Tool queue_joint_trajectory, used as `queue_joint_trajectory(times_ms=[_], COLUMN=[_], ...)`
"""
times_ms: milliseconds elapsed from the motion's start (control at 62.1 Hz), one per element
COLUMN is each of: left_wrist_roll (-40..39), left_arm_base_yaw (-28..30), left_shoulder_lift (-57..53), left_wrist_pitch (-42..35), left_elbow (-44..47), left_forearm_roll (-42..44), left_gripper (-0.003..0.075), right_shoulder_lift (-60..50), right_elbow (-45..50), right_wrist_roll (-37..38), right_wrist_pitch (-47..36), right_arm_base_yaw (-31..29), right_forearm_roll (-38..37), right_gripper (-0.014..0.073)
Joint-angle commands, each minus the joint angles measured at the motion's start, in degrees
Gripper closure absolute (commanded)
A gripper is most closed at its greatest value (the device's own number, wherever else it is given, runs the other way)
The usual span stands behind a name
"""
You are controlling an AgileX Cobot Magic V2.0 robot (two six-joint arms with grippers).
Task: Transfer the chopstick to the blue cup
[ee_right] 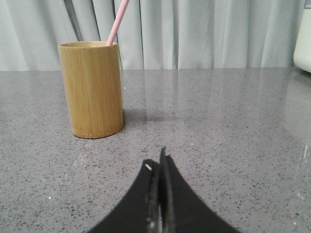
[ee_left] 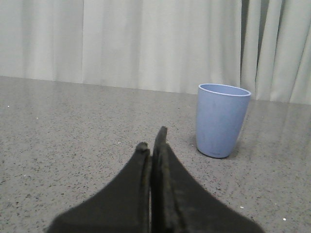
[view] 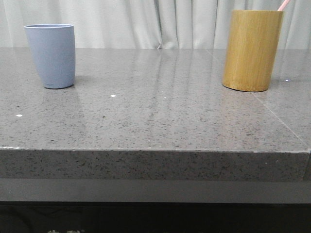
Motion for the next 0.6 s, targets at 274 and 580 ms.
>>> queue_joint_trajectory(times_ms=[274, 580], left_wrist_roll=[-0.5, -0.5], left_arm_base_yaw=[0.1, 0.1], left_shoulder_lift=[-1.4, -1.4], left_wrist_pitch=[-4.3, -4.3], left_elbow=[0.7, 0.7], left_forearm_roll=[0.0, 0.0], left_gripper=[0.0739, 0.0739], right_shoulder_lift=[-1.2, -1.2], right_elbow=[-0.1, -0.1], right_wrist_roll=[0.0, 0.0], right_wrist_pitch=[-5.1, -5.6], right_arm_base_yaw=[0.1, 0.1], right_forearm_roll=[-0.7, -0.7], right_gripper=[0.0661, 0.0661])
